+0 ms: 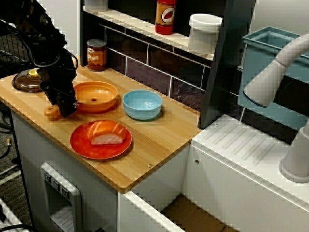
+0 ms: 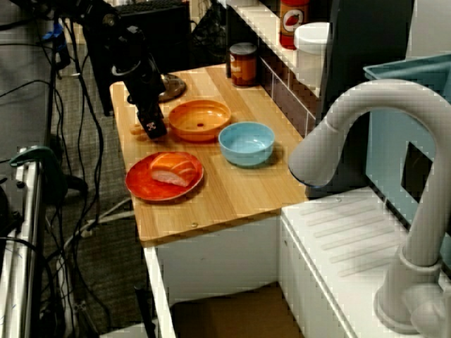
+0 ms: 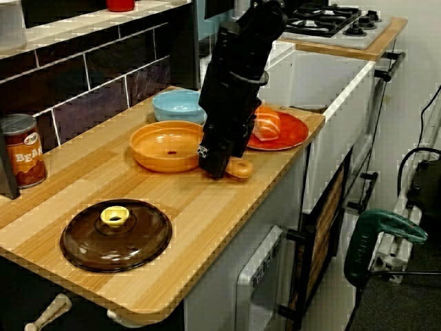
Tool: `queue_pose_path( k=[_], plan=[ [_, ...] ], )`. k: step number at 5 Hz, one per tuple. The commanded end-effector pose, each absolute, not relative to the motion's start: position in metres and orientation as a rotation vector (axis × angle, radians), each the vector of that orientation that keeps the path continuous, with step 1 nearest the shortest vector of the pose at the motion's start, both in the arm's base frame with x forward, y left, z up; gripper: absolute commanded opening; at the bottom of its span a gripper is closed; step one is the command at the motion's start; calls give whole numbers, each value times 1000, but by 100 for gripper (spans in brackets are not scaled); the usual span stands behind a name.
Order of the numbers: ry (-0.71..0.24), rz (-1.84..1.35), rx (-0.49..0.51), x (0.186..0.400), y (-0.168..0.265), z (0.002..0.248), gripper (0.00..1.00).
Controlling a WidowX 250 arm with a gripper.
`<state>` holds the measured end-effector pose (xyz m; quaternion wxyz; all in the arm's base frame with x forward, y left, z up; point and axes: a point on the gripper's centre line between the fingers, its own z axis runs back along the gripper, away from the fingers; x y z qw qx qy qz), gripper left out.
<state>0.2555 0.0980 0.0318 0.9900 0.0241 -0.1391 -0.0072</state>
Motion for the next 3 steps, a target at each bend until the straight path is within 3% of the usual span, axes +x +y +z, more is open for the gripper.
queue_pose_path(
  k=[1, 3],
  plan=[
    [-348, -32, 24, 251, 106, 67, 0],
    [-326, -57, -82, 245, 121, 74, 0]
  ],
)
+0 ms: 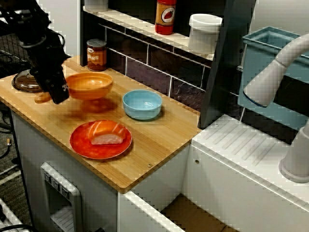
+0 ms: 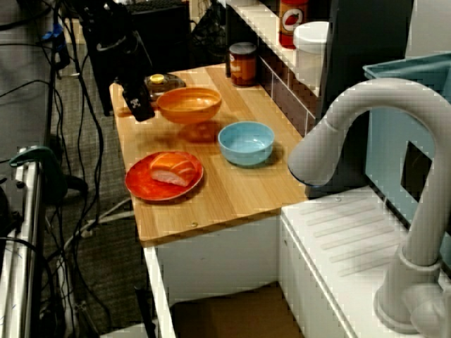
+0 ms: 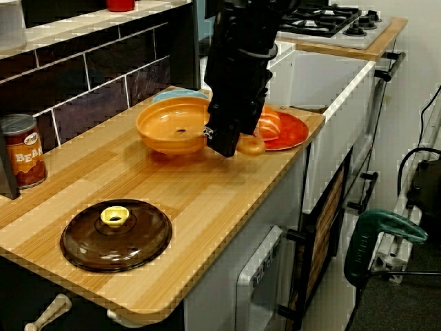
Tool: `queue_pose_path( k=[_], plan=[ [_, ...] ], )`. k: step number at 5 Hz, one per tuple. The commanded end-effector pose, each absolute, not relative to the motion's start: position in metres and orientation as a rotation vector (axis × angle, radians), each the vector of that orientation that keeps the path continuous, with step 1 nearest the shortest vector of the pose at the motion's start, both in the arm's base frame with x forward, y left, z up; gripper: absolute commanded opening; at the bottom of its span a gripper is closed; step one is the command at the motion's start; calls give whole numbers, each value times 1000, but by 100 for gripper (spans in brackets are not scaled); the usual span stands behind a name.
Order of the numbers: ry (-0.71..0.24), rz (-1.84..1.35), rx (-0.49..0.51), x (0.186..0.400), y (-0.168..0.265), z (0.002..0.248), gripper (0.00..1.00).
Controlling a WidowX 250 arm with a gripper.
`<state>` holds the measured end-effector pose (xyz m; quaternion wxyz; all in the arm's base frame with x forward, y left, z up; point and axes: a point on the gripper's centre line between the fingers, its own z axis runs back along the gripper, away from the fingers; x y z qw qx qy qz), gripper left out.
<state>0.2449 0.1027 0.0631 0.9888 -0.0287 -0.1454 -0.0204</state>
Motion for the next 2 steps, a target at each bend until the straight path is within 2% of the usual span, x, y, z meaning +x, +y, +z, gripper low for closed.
queue_pose_path(
  k=[1, 2],
  plan=[
    [-405, 54, 100, 240, 124, 83, 0],
    [-438, 69, 126, 233, 128, 95, 0]
  ],
)
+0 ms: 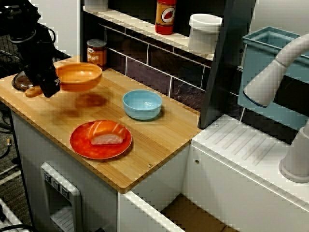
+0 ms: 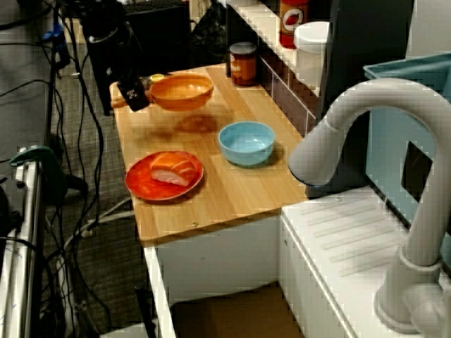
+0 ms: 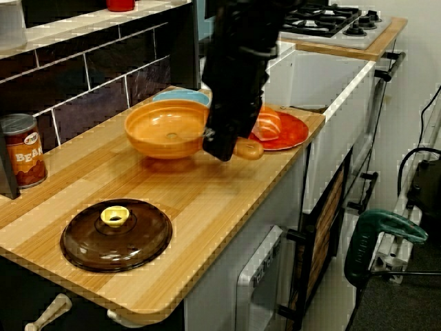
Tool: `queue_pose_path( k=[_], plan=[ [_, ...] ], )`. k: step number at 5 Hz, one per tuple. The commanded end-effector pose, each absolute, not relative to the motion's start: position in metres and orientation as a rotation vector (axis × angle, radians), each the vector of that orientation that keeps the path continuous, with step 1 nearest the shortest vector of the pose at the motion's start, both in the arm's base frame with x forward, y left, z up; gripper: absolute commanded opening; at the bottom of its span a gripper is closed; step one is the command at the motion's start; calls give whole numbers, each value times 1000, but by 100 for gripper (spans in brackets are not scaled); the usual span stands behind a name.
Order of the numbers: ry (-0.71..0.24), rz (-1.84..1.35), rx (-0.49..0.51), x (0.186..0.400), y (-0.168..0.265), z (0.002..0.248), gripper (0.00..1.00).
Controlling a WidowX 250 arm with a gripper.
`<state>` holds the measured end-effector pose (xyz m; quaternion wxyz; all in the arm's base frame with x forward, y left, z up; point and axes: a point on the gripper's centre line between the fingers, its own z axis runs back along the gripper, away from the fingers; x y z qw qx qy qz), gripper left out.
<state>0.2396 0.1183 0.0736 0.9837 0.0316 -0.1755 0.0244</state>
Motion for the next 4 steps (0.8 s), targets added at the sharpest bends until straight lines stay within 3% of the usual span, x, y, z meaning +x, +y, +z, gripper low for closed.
queue_pose_path(
  k=[1, 4],
  plan=[
    [-445, 58, 106, 228, 132, 105, 0],
    [-530, 42, 230, 225, 116, 120, 0]
  ],
)
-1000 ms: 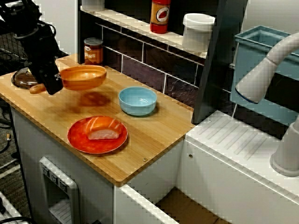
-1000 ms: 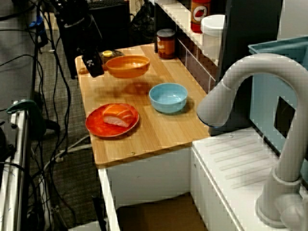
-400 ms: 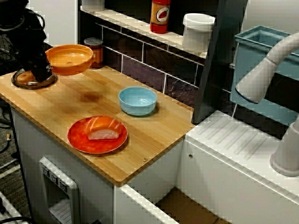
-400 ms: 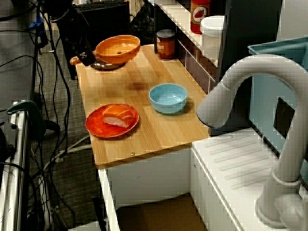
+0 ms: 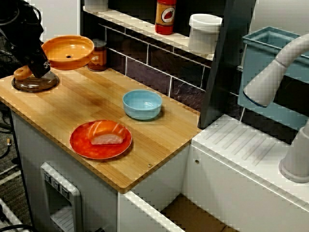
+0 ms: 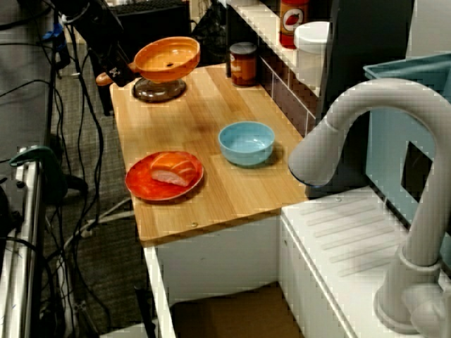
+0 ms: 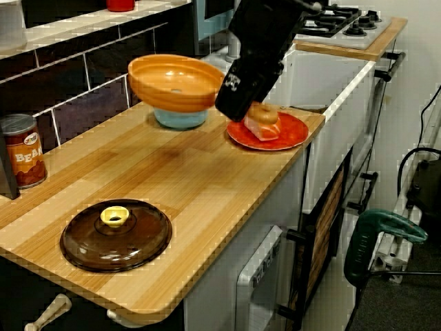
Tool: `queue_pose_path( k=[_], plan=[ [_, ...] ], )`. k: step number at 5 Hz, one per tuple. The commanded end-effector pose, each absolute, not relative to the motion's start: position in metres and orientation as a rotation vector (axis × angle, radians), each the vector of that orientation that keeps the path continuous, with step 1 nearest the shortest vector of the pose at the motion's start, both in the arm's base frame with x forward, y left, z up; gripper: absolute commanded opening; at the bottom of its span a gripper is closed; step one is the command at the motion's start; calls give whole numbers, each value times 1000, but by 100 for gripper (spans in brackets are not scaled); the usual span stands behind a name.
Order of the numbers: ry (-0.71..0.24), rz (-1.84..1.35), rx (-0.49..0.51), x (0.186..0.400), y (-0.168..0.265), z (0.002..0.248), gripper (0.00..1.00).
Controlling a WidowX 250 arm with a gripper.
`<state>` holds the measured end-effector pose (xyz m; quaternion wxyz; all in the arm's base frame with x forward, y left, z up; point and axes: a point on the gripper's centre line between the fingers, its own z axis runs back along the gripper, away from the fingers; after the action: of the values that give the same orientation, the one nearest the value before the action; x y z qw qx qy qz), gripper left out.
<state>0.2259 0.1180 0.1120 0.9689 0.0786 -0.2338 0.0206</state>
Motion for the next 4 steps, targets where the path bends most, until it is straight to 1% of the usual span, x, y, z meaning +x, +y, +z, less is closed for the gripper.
queue_pose_path(
  k=[1, 4],
  plan=[
    [-544, 33, 262, 228, 108, 125, 0],
    [-572, -21, 252, 232, 91, 147, 0]
  ],
)
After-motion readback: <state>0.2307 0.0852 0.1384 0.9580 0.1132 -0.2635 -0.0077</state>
